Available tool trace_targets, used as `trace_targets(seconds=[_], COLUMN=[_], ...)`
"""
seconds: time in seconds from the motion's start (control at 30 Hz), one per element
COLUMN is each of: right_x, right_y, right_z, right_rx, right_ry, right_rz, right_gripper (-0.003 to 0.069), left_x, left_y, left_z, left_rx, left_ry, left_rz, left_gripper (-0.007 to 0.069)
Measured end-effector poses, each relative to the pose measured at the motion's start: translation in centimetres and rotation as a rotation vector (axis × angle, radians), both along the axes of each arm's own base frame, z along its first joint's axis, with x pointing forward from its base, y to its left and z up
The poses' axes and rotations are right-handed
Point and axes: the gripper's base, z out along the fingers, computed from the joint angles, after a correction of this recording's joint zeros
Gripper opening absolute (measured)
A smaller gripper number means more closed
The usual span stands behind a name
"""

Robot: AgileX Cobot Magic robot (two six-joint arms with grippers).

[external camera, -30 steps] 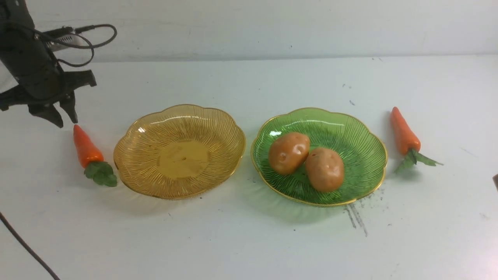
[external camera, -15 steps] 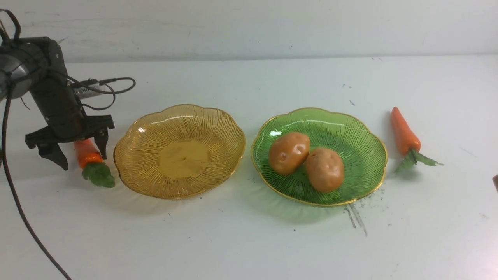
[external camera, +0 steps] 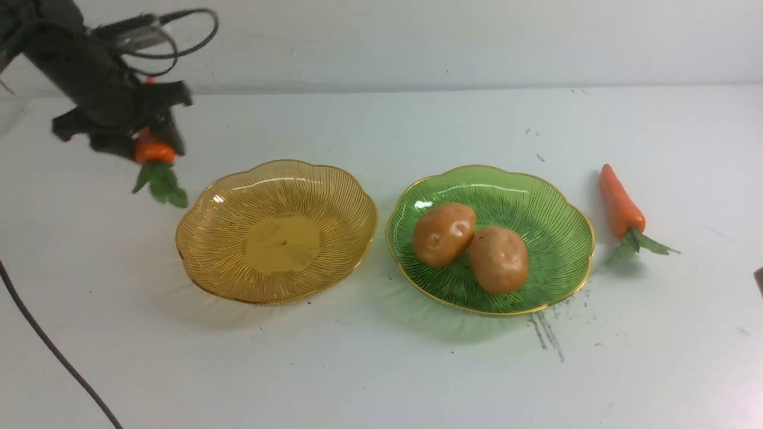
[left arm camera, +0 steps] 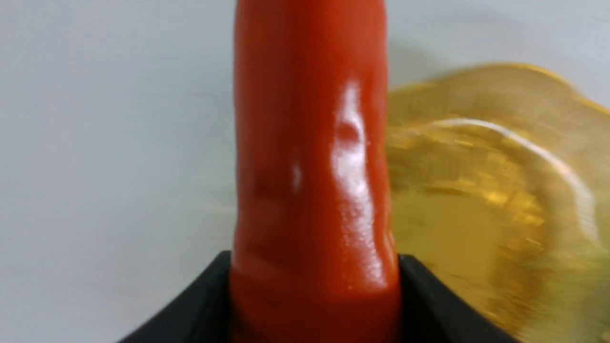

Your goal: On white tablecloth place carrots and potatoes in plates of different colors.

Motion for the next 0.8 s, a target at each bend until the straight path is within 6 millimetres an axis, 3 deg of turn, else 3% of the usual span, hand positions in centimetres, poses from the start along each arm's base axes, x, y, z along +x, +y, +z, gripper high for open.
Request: trace_targets(seconds=[0.03,0.07,0.2,0.33,0.4,0.57,0.63,0.73,0.8], right_x=[0.0,0.0,0.1,0.3,0.6,2.6,4.9,8.4,11.3], right_y=[0.1,0.1,0.2,0.2,-0.1,-2.0,-3.3,-4.9,-6.1], right_z=[0.0,0.0,0.1,0.2,0.3,0.6,0.8,0.5,0.2], right_rx=[0.010,0.015,0.021,0.041,0.029,-0.044,-0.068,-0.055,-0.024], right_ry=[0.002,0.003,-0.013,-0.026,-0.051,-0.064,-0.049,-0.023,-0.015], right_rz=[0.002,0.003,0.001,-0.030,-0.065,-0.200,-0.273,-0.355,-0.402], right_gripper=[-0.0015,-0.0015,-0.0015,-0.0015,-0.0015,-0.0015,-0.0015,-0.0015,-0.0015], left_x=[-0.1,-0.2,0.0,0.3,0.3,0.1,0.0,-0.7,-1.4], left_y=[-3.0,-4.7,-8.6,-9.9,-10.3,-10.5,-10.4,-10.3,-10.2], left_z=[0.1,-0.3,-3.1,-5.7,-6.4,-5.9,-5.2,-3.7,-2.1], left_rx=[-0.019,-0.013,0.063,0.152,0.183,0.178,0.175,0.160,0.146], left_ry=[-0.018,-0.017,0.039,0.097,0.113,0.105,0.090,0.073,0.051], left_rz=[-0.121,-0.189,-0.300,-0.293,-0.278,-0.272,-0.266,-0.242,-0.228], left_gripper=[0.0364,0.0364,0.0364,0.0367,0.0417,0.0546,0.0568,0.0482,0.0335])
